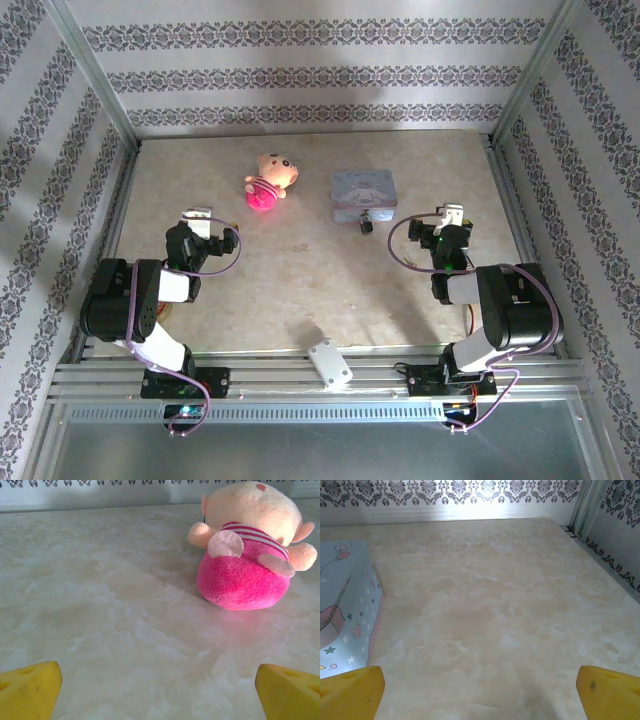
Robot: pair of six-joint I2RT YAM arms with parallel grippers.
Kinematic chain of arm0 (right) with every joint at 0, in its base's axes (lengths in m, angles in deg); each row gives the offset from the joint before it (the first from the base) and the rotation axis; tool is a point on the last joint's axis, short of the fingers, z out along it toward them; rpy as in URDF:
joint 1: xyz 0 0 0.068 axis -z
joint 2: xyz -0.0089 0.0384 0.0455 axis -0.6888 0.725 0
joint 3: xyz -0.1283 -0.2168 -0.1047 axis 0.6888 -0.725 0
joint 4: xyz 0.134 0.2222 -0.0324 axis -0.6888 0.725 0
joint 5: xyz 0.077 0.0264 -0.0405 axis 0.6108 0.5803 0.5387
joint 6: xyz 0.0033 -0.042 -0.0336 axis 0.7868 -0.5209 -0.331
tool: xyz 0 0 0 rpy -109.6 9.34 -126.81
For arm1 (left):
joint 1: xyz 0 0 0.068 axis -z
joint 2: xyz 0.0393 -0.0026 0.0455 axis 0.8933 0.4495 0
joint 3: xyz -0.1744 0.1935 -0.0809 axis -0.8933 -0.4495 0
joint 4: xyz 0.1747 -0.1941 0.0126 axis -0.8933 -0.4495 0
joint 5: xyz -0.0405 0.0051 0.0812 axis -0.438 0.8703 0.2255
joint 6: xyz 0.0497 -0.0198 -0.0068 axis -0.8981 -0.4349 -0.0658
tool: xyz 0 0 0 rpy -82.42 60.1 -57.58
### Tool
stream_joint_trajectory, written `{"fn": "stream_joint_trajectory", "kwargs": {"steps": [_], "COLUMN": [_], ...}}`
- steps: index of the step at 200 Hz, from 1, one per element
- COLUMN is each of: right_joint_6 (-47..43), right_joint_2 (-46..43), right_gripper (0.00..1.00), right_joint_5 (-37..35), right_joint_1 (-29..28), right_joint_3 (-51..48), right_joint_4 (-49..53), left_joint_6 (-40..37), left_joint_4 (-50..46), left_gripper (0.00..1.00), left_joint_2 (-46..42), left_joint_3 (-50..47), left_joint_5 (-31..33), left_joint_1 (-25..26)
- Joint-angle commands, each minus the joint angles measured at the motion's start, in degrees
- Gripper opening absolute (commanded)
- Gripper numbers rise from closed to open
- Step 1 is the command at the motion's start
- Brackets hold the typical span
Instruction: Unlock the padlock with the key
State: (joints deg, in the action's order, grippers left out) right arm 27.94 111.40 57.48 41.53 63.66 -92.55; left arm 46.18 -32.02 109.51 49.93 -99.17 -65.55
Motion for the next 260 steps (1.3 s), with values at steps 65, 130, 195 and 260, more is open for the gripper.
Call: {"fn": "stream_joint_trajectory", "kwargs": {"steps": [65, 130, 195, 260], "right_joint_6": [0.05, 0.05, 0.02, -0.05], "right_joint_2": [-0.13, -0.13, -0.14, -1.20], "right_gripper": [0.98, 0.98, 0.98, 0.98], "right_joint_5": [1.03, 1.10, 0.99, 1.49], "right_joint_1": [0.28, 0.33, 0.33, 0.32], "right_joint_3": [1.29, 1.34, 1.29, 2.03], "right_joint_4": [-0.66, -0.66, -0.65, 1.44], "left_joint_6": [0.42, 0.38, 0.62, 2.21], "left_joint_4": [-0.15, -0.26, -0.06, -2.55], "left_gripper": [0.99, 0.99, 0.99, 0.99], "left_joint_2": [-0.34, -0.33, -0.34, -6.03], "left_joint_3": [0.45, 0.45, 0.37, -0.72], "left_joint_5": [0.47, 0.47, 0.38, 5.66], "left_joint_1": [-0.47, -0.49, -0.55, -0.55]}}
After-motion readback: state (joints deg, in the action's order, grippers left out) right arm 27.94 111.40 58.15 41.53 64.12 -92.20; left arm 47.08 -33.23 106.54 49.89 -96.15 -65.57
